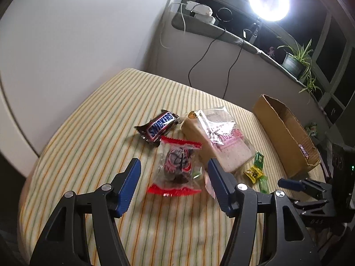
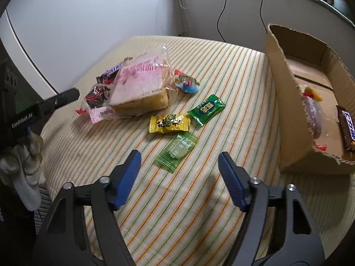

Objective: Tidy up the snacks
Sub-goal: 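Grasp the green candy with the right tool while the left tool grasps the red-wrapped chocolate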

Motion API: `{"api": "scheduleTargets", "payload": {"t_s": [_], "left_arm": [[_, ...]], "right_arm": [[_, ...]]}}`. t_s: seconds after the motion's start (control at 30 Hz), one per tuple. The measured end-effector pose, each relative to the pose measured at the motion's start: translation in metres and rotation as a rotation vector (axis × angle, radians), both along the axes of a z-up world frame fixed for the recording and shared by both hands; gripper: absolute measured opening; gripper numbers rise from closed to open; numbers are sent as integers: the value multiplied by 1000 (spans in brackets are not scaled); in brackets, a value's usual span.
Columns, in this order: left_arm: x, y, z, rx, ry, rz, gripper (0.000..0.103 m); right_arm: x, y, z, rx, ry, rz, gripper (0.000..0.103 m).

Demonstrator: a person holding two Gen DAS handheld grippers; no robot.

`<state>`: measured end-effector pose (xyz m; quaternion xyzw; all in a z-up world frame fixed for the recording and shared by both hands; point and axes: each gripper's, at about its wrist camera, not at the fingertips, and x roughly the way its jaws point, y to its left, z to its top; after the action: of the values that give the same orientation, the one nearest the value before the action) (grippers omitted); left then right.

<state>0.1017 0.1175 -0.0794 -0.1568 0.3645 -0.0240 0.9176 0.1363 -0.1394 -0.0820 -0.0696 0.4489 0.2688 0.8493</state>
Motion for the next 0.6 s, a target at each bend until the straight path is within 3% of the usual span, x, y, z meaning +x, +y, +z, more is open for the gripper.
{"api": "scheduleTargets", "payload": {"t_s": [0.1, 0.33, 0.6], "left_arm": [[9, 2, -4, -6, 9, -6, 61], [23, 0, -11, 5, 33, -20, 58], [33, -6, -20, 25, 70, -51, 55]], "right_arm": [[5, 3, -6, -13, 13, -13, 60], [15, 12, -9, -29, 12, -35, 57], [14, 28, -11, -121, -39, -4, 40]]}}
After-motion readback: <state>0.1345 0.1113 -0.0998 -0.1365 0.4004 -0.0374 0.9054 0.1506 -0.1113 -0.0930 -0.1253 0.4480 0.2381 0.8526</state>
